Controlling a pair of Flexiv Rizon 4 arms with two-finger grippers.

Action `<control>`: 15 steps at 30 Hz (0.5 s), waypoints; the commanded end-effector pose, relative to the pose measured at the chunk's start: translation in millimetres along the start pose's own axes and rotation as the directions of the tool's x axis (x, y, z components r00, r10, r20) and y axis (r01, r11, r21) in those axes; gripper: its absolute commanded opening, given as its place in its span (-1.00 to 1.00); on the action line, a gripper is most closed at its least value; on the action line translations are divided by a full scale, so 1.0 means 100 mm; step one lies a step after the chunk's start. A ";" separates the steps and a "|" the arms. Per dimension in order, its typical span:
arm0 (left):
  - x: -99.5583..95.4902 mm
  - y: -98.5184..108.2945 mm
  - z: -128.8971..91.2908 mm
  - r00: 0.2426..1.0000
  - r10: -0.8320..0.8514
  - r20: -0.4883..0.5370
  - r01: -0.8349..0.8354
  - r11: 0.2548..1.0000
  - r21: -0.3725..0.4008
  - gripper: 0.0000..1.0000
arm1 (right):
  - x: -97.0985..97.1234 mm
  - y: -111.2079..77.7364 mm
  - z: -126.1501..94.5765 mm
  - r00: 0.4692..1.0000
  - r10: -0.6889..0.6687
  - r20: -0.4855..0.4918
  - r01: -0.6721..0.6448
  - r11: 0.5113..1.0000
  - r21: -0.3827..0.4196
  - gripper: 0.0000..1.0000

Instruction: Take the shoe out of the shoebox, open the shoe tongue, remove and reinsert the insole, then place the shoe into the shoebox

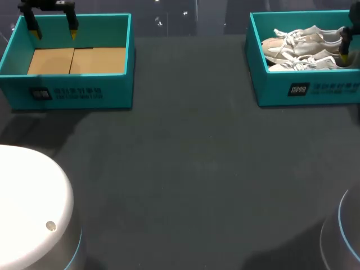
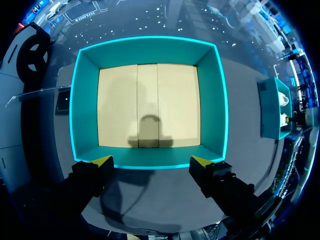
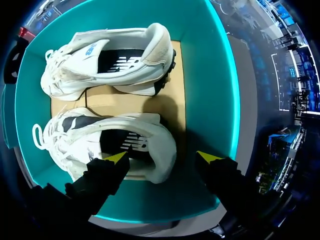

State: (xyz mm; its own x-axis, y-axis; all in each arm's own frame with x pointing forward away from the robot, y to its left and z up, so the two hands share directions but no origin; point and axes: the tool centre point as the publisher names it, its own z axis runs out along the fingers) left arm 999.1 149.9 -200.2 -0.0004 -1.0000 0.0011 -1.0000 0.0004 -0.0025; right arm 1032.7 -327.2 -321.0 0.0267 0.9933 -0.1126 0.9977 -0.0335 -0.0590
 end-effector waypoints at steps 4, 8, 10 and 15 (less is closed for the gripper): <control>0.00 0.00 0.00 1.000 0.000 0.001 0.000 1.000 -0.001 1.00 | -0.03 0.12 0.13 1.000 0.004 -0.004 -0.004 1.000 0.028 0.69; 0.00 0.00 0.00 1.000 0.000 0.001 0.000 1.000 -0.001 1.00 | -0.03 0.10 0.20 1.000 0.007 -0.015 -0.007 0.999 0.041 0.65; 0.00 0.00 0.00 1.000 0.000 0.001 0.000 1.000 -0.001 1.00 | -0.03 0.09 0.21 1.000 0.008 -0.018 -0.007 0.999 0.043 0.59; 0.00 0.00 0.00 1.000 0.000 0.001 0.000 1.000 -0.001 1.00 | -0.05 0.08 0.26 1.000 0.010 -0.026 -0.009 0.999 0.045 0.41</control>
State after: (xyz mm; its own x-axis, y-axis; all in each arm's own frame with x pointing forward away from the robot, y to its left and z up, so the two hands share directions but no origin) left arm 999.1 149.9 -200.2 -0.0004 -1.0000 0.0011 -1.0000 0.0004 -0.0025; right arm 1036.8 -333.6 -343.5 0.0388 0.9950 -0.0916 0.9939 -0.0480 -0.0997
